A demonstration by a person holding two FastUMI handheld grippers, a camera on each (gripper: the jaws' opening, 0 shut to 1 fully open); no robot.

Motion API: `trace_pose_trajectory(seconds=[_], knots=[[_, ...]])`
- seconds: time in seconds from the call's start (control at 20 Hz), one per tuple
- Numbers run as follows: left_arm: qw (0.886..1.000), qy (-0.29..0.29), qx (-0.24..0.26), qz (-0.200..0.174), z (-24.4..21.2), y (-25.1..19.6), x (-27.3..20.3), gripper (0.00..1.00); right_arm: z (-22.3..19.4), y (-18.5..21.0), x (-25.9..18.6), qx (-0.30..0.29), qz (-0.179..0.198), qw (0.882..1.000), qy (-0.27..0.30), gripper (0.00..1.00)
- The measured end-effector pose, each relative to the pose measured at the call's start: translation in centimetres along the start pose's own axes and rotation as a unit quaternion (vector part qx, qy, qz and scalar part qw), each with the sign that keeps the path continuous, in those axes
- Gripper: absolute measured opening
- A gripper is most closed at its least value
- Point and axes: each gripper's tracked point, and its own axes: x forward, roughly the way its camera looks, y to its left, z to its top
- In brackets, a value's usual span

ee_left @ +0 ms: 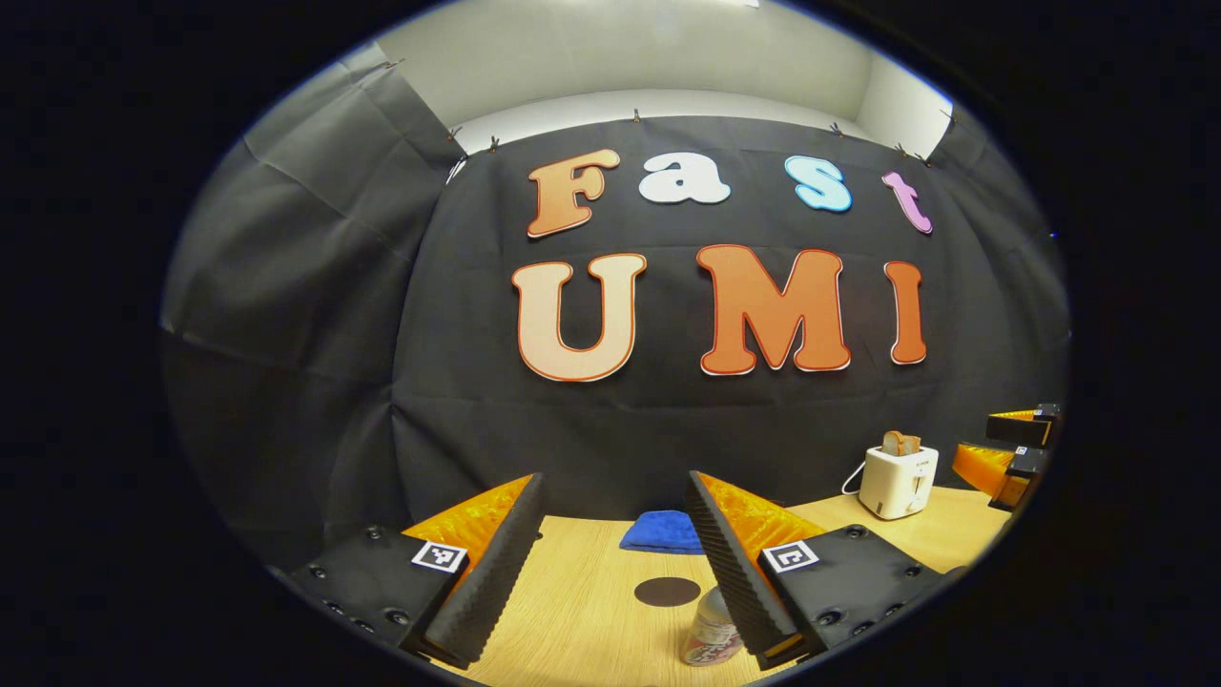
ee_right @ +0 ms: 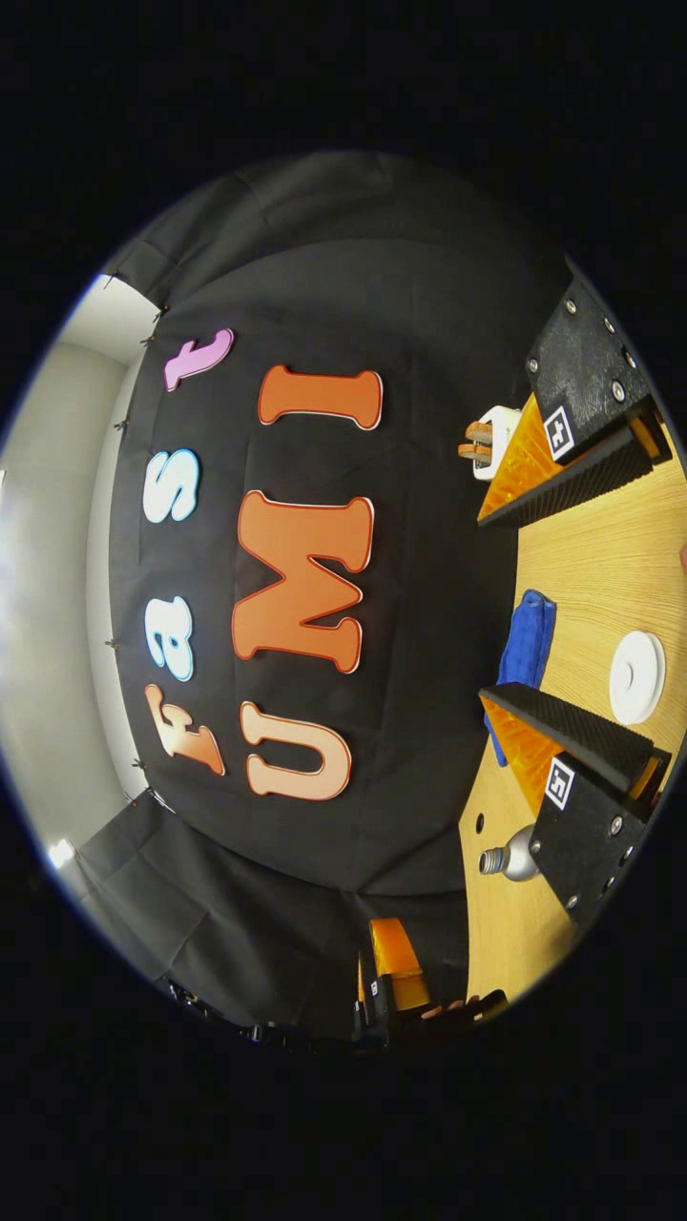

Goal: Open the teacup lid with one hand, grasp the water bottle and pour water into the teacup with the other hand; after pouring, place the water bottle on the coaster and then close the teacup lid.

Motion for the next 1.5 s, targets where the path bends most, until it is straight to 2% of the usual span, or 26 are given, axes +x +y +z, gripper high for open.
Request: trace_pose_trajectory(seconds=[0.4,0.6,0.75,0.9,0.95,1.05,1.25,1.4,1.5], knots=[[1.000,-0.005,0.027,-0.012,-0.4,-1.1,-0.8,0.98,-3.8,1.9,-0.1,0.015,0.027,0.998,0.052,0.92],[0.999,-0.003,0.031,-0.003,-0.9,-1.2,-1.1,0.97,-6.7,2.4,0.2,0.027,0.035,0.995,0.095,0.90],[1.000,0.008,0.023,-0.013,-1.9,-1.9,-1.2,0.94,-9.5,3.5,0.0,0.028,0.054,0.989,0.135,0.90],[0.999,0.020,0.025,-0.014,-2.8,-1.9,-1.2,1.00,-12.3,4.5,-0.1,0.020,0.067,0.983,0.173,0.91],[0.999,0.023,0.027,-0.014,-3.0,-1.9,-1.3,0.94,-13.2,4.5,0.0,0.016,0.065,0.981,0.181,0.91],[0.999,0.027,0.030,-0.014,-3.5,-2.0,-1.2,1.00,-14.9,4.5,0.3,0.020,0.064,0.977,0.202,0.82],[0.999,0.040,0.033,-0.015,-4.6,-2.0,-1.2,1.00,-16.3,5.4,0.6,0.035,0.076,0.972,0.221,0.75],[0.998,0.050,0.034,-0.017,-5.3,-2.2,-1.0,1.00,-17.4,5.7,0.7,0.030,0.085,0.968,0.235,0.64],[0.998,0.055,0.033,-0.019,-5.7,-2.4,-0.9,0.99,-17.9,6.1,0.8,0.025,0.092,0.967,0.237,0.60]])
